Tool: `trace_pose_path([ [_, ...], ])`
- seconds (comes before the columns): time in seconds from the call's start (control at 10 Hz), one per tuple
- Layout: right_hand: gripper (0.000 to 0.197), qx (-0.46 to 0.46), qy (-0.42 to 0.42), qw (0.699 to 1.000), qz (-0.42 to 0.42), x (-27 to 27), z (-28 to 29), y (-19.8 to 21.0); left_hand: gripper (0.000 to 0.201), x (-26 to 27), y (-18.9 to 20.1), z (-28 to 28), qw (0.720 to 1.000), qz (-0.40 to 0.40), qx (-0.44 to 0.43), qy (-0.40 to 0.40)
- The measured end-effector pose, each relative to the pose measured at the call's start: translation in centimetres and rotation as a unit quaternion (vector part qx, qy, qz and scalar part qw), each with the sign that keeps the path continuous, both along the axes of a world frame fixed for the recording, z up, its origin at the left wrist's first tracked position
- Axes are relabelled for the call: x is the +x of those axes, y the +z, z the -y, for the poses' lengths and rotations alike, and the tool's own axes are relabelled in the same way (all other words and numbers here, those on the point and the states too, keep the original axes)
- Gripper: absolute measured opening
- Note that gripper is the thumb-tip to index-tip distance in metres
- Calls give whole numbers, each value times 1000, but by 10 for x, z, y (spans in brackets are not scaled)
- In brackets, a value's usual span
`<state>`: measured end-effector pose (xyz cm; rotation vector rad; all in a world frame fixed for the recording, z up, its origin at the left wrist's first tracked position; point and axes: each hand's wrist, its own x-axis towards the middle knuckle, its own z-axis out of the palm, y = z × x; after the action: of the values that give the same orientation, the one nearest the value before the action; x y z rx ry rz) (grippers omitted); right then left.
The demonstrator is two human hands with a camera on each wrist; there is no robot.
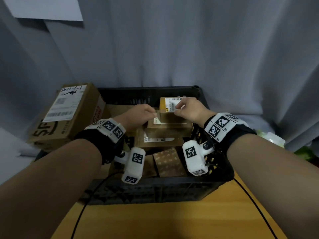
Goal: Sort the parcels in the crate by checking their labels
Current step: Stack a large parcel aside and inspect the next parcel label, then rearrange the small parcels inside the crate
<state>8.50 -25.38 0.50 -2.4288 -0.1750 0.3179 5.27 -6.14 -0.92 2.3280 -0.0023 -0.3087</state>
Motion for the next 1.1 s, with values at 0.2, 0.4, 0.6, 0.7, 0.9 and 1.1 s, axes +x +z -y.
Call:
trace_pose_path([
  [0.2,29,-80,36,994,-64,-18,-29,-25,27,-19,-7,-8,1000,-13,-24,12],
  [0.4,34,-85,17,983,-163,-13,-36,-52,29,-15,-20,-10,995,-69,-60,26],
  [0.6,38,-95,5,957,-275,-4,-14,-81,34,-1,-51,-6,954,-298,-8,-10],
  [0.7,43,-141,21,931,-336,1,-4,-95,51,8,-63,2,923,-382,27,-28],
  [0.9,43,-102,39,918,-382,4,-12,-120,46,17,-87,15,901,-433,34,-15],
  [1.1,33,-57,20,953,-296,4,-20,-115,36,16,-78,17,927,-373,-41,11],
])
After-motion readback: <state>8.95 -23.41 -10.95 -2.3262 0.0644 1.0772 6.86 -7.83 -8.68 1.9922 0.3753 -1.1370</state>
